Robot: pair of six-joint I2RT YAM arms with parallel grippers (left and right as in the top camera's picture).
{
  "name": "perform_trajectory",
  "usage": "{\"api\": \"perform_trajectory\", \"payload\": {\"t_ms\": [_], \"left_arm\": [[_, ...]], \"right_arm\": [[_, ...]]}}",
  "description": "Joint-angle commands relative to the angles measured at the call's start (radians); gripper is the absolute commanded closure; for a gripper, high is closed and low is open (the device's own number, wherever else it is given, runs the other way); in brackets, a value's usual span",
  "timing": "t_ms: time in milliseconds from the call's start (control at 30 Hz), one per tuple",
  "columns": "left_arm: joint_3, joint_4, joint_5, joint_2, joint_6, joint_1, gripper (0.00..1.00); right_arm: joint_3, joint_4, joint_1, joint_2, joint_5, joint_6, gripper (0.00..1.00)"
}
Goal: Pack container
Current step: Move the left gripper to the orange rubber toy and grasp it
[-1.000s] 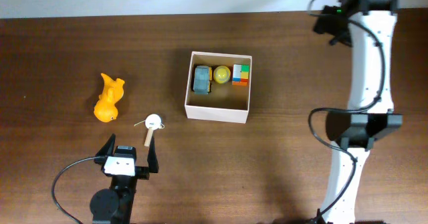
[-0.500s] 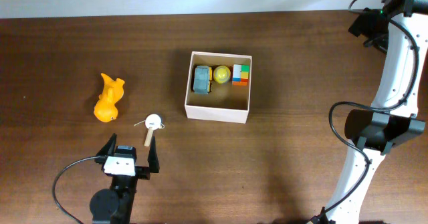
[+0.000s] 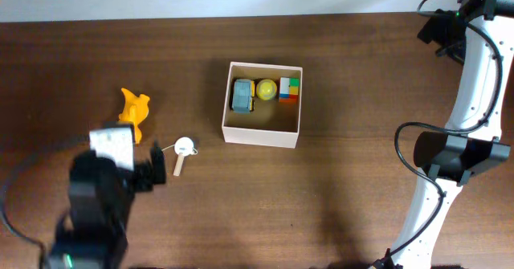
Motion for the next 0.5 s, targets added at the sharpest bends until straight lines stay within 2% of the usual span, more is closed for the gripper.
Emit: {"api": "perform_trajectory", "payload": {"t_ms": [0,100,267,467], "left_arm": [[0.238,-0.2,-0.101,0.266,0.06,0.003,0.01],[0.311,-0.278,-0.053,0.405,0.06,0.003,0.01],[0.313,-0.277,-0.034,0.603,0.061,0.003,0.01],[0.314,-0.177,0.065,0.858,0.06,0.003,0.01]], "right_arm": [[0.004,-0.006,0.0,-0.013,0.002,0.002,0.01],[0.004,-0.006,0.0,-0.013,0.002,0.002,0.01],[0.004,-0.006,0.0,-0.013,0.002,0.002,0.01],[0.004,-0.006,0.0,-0.013,0.002,0.002,0.01]]}}
